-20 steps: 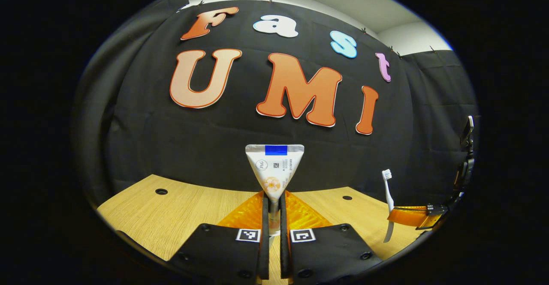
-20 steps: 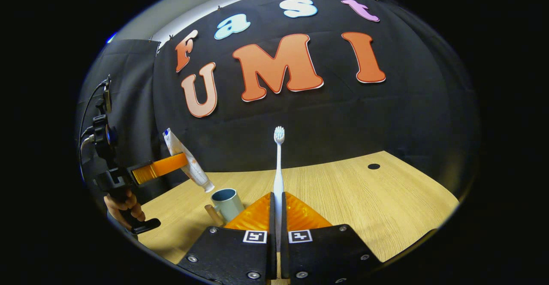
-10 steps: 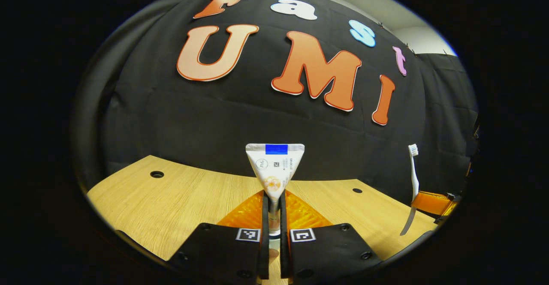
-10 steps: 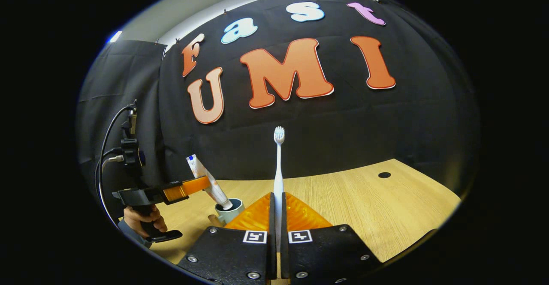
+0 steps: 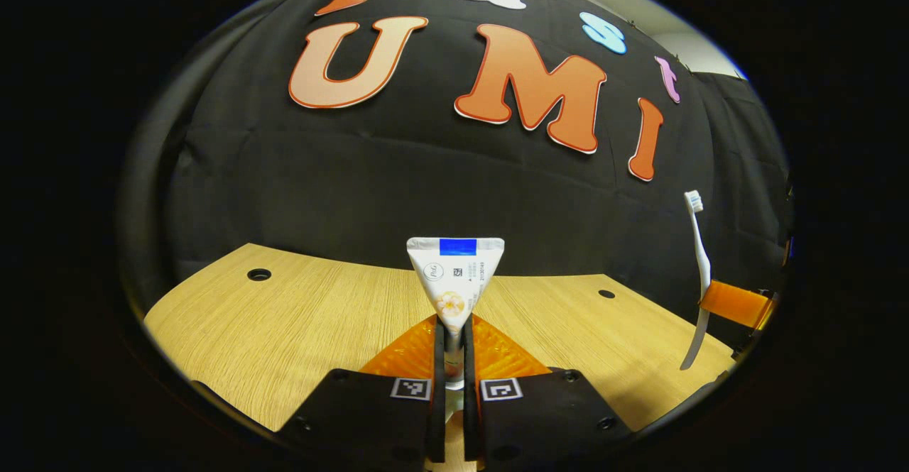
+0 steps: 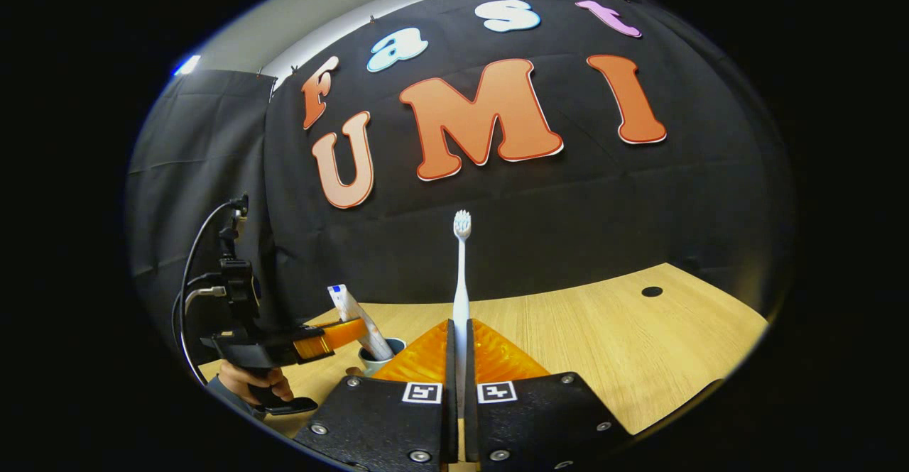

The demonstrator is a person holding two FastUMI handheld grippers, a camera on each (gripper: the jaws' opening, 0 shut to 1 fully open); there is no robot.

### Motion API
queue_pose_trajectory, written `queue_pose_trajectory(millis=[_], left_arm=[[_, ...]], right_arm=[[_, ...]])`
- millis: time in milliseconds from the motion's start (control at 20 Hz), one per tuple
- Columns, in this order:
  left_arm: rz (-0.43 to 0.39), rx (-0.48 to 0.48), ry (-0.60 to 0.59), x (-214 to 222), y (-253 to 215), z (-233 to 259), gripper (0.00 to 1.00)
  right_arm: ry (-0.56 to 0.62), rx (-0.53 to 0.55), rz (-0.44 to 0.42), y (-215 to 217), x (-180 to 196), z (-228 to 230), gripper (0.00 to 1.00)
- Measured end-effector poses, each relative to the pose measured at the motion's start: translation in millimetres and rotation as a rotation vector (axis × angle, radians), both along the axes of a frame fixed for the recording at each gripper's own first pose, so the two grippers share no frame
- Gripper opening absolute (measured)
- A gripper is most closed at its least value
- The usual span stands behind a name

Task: Put the toothbrush and toothpaste on the desktop into the cup, then pick up the cup and place it on the coaster on the desktop.

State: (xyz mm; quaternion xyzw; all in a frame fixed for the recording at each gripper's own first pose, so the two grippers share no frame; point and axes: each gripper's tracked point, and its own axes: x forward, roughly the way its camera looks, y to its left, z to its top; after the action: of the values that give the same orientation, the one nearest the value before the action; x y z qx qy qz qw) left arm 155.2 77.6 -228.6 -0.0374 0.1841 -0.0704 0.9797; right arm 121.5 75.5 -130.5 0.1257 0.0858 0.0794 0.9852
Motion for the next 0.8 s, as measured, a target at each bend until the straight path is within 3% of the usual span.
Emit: queue_pose_trajectory(millis=[400,600,750,800], left_arm=[[0.004,0.023,0.080,5,1,-29,0.16],[-0.001,0.009,0.071,8,-1,-29,0.25],[-0.003,-0.006,0.020,5,-2,-9,0.42],[-0.004,-0.006,0.015,2,-2,-6,0.29]], right_arm=[[-0.041,0.039,0.068,38,26,11,0.04],[-0.087,0.051,0.087,53,41,23,0.04],[-0.085,0.072,0.092,66,51,17,0.04],[-0.084,0.086,0.100,71,54,16,0.04]])
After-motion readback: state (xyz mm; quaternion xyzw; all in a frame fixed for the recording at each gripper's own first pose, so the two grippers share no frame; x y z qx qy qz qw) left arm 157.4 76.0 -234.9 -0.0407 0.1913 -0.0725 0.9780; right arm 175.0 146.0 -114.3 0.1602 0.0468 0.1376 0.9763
